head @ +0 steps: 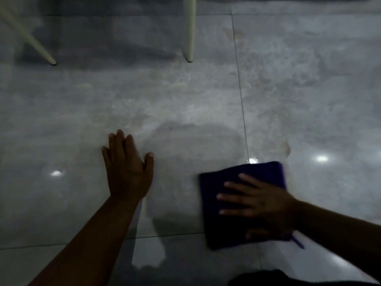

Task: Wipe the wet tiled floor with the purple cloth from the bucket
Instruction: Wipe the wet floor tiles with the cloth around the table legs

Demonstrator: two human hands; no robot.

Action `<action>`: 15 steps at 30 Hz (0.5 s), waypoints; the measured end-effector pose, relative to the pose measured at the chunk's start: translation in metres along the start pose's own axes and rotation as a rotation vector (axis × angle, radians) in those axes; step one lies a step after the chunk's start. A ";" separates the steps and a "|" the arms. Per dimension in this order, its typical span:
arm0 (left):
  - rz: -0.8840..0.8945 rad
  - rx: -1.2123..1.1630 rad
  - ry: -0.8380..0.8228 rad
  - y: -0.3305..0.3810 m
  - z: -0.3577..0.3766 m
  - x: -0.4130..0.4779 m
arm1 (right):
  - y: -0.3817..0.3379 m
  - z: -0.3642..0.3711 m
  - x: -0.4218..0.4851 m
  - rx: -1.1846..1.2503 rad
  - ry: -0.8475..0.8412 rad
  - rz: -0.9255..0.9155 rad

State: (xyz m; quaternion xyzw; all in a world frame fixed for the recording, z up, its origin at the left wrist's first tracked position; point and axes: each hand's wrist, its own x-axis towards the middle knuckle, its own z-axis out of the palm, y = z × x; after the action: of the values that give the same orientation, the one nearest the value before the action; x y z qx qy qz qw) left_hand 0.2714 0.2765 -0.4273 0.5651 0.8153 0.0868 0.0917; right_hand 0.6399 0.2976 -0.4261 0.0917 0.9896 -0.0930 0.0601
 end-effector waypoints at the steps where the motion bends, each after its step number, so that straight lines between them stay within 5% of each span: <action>1: 0.022 -0.009 0.001 0.005 0.002 0.002 | 0.017 -0.003 -0.028 -0.004 -0.012 0.107; 6: 0.125 0.009 -0.004 0.035 0.014 0.022 | 0.127 -0.032 -0.065 -0.007 -0.019 0.692; 9: 0.132 0.014 -0.004 0.062 0.019 0.042 | 0.153 -0.042 0.006 -0.034 0.073 0.824; 11: 0.124 0.017 -0.002 0.082 0.021 0.062 | 0.137 -0.036 0.052 -0.049 0.098 0.700; 15: 0.063 0.062 -0.050 0.089 0.019 0.099 | 0.056 -0.012 0.066 0.034 0.075 0.119</action>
State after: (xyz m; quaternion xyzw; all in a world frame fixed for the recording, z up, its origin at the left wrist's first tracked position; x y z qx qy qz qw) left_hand 0.3227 0.4011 -0.4289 0.5951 0.7969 0.0501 0.0916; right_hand 0.5854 0.3657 -0.4327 0.1550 0.9822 -0.1025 0.0270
